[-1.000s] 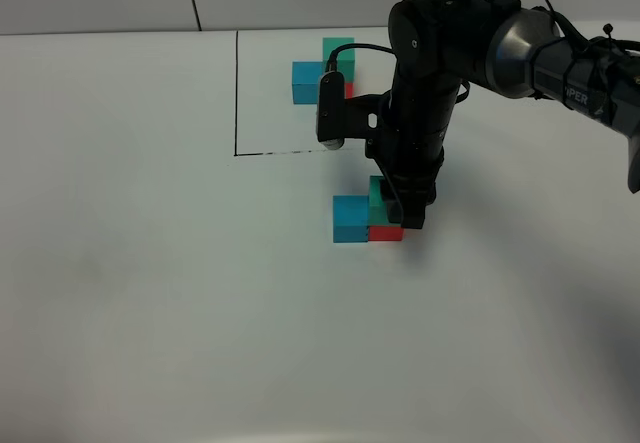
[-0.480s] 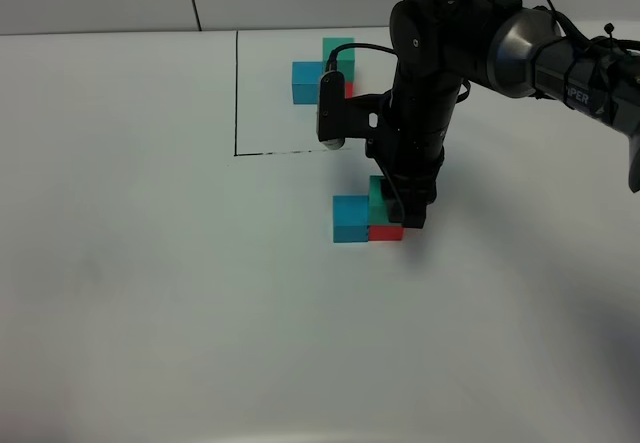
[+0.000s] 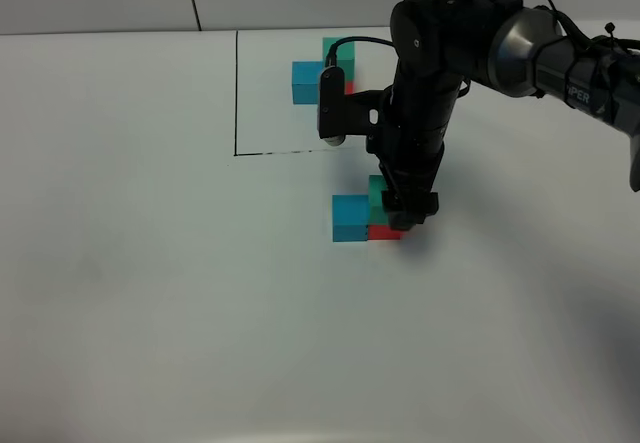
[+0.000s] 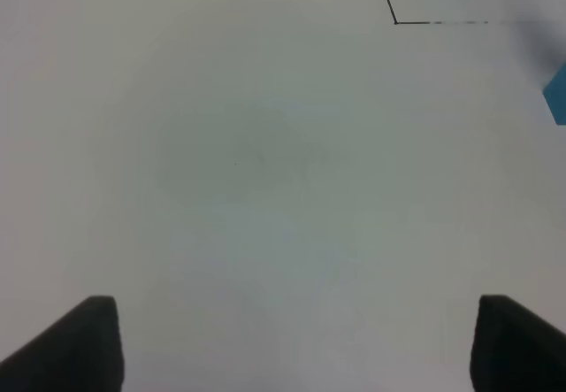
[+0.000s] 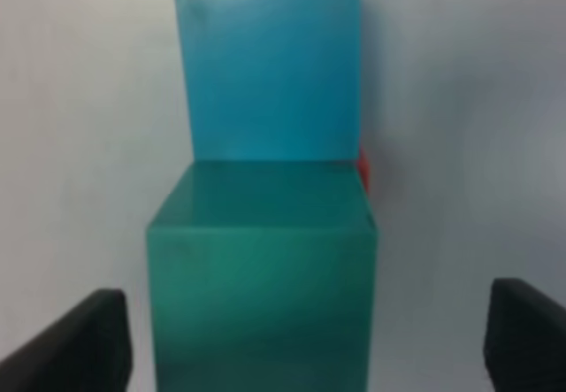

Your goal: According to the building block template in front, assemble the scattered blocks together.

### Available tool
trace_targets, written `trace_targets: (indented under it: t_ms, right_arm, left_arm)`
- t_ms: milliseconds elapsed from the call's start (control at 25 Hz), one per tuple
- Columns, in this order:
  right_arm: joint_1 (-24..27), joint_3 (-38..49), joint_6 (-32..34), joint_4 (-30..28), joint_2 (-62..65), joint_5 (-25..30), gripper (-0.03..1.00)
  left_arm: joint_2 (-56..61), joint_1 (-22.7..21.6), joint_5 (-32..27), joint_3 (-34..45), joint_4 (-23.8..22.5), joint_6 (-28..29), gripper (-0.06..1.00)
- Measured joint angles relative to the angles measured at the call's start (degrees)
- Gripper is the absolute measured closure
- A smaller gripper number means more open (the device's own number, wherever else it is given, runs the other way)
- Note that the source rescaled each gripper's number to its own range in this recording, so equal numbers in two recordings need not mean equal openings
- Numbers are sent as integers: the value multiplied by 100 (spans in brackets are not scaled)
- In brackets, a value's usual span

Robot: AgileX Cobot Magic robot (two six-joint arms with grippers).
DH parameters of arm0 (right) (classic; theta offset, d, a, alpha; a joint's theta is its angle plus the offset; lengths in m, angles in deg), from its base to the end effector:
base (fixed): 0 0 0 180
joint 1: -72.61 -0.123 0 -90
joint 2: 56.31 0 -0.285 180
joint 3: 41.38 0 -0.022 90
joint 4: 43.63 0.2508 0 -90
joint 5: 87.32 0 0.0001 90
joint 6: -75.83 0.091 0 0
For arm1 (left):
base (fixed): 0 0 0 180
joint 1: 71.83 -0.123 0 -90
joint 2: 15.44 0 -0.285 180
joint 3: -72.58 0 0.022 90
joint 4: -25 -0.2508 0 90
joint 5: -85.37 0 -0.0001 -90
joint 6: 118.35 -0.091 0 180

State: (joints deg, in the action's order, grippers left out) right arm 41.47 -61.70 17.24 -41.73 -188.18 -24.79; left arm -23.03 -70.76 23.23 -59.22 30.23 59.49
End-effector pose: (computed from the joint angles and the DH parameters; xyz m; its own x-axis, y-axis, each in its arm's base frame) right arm 0.3760 0.2303 0.1731 -0.0156 -0.9967 -0.0799 -0.9972 0.0213 -0.0718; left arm -0.0074 -0.0072 0.2774 -0.4672 0.0037 -0.8841 0.0875 0.9953 -0.0421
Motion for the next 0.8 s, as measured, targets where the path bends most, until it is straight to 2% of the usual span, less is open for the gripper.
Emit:
trace_targets:
  t_ms: [80, 160, 520, 640, 800]
  right_arm:
    - [1, 0, 48, -85, 97, 68, 22]
    - [36, 0, 218, -113, 246, 199, 18]
    - [691, 112, 2147, -189, 775, 552, 16]
    - [1006, 614, 2698, -189, 1004, 264, 16]
    - [1463, 1416, 3618, -156, 1379, -757, 16]
  left_arm:
    - [0, 0, 0, 0, 0, 0, 6]
    - [0, 0, 0, 0, 0, 0, 6]
    - [0, 0, 0, 0, 0, 0, 6]
    - [0, 0, 0, 0, 0, 0, 6]
    - [0, 0, 0, 0, 0, 0, 6]
